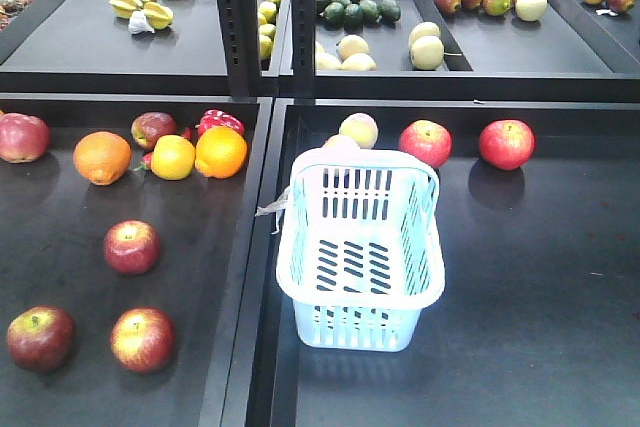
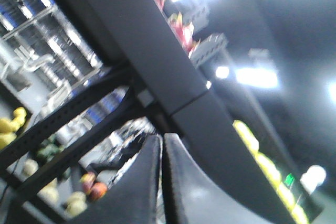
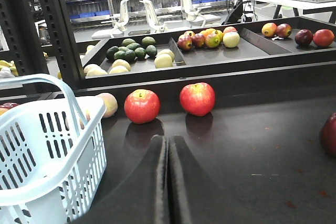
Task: Pick three apples into basket with both arms
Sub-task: 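Stop the base in front of the light-blue basket, then reach the left gripper to the basket handle and grasp it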
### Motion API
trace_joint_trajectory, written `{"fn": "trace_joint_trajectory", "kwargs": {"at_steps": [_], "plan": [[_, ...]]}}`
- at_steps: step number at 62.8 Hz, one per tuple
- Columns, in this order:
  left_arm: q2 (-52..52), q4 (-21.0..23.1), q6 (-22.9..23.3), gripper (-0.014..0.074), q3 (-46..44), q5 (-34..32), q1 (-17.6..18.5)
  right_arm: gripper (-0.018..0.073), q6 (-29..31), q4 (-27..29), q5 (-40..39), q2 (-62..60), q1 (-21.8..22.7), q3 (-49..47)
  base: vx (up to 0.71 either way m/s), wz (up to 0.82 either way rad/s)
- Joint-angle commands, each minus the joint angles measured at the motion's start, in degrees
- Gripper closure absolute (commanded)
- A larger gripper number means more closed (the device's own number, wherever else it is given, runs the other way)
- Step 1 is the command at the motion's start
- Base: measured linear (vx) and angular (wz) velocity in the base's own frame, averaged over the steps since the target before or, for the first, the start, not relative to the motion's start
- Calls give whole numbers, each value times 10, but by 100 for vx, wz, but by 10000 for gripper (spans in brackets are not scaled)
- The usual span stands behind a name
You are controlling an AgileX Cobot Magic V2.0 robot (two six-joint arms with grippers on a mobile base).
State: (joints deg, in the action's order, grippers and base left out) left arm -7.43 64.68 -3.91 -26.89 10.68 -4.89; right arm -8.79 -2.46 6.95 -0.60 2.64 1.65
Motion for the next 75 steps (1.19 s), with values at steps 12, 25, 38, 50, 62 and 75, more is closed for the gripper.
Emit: {"fn": "trace_joint_trajectory", "kwargs": {"at_steps": [12,25,38,50,62,75], "plan": [[-191,10,-162,604,-115,111,3,564,7,-3,-45,-6,2,8,0,0],[-353,112,-363,604,-226,228,3,564,7,-3,-45,-6,2,8,0,0],[-510,201,-532,604,-320,334,3,564,7,-3,-45,-6,2,8,0,0],[-592,250,-554,602,-362,335,3,564,7,-3,-45,-6,2,8,0,0],[-678,242,-617,559,-431,436,8,564,7,-3,-45,-6,2,8,0,0],[-779,198,-636,286,-558,474,37,564,7,-3,-45,-6,2,8,0,0]]}}
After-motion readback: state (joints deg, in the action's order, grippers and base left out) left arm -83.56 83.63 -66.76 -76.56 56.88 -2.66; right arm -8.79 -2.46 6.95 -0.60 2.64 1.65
